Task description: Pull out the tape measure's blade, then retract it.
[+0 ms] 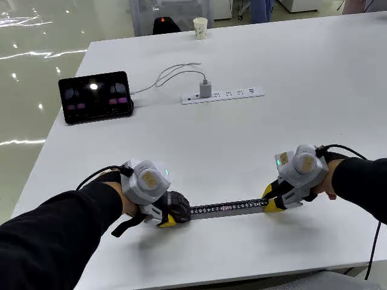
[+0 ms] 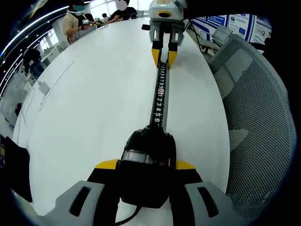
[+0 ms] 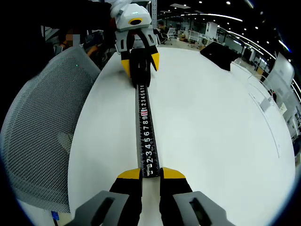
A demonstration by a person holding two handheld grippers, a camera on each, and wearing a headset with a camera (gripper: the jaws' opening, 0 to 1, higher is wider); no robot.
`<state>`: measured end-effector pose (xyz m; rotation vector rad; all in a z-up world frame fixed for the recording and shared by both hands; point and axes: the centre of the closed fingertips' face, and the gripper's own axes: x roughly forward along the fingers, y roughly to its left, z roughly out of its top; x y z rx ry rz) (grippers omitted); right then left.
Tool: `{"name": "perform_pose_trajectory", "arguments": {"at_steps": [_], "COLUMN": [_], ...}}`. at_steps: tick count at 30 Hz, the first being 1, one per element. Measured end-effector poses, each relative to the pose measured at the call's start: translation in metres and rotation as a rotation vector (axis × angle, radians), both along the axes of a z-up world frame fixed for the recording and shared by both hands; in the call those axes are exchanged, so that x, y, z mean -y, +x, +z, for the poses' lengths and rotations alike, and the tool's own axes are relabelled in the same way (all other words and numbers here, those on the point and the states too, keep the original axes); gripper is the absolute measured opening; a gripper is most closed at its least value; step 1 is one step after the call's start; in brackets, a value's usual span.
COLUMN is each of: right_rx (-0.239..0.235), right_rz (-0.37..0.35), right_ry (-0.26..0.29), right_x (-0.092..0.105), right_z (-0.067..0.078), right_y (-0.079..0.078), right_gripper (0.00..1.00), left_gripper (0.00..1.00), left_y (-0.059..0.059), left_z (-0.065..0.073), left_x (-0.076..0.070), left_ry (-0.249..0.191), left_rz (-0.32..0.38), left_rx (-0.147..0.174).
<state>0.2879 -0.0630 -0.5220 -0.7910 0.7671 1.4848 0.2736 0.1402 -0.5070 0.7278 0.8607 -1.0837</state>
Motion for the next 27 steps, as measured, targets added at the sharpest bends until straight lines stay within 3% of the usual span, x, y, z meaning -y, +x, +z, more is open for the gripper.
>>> {"name": "perform_pose_trajectory", "arguments": {"at_steps": [27], "right_rx": [0.0], "right_rz": [-0.014], "right_ry": [0.001], "right_x": [0.016], "right_z": [0.0], "right_y": [0.002], "right_gripper": [0.1], "left_gripper": [0.35], "left_y": [0.0], "left_z": [0.0], "left_x": [0.0], "left_ry": [0.002], "left_rz": [0.0], "left_rx": [0.002]}}
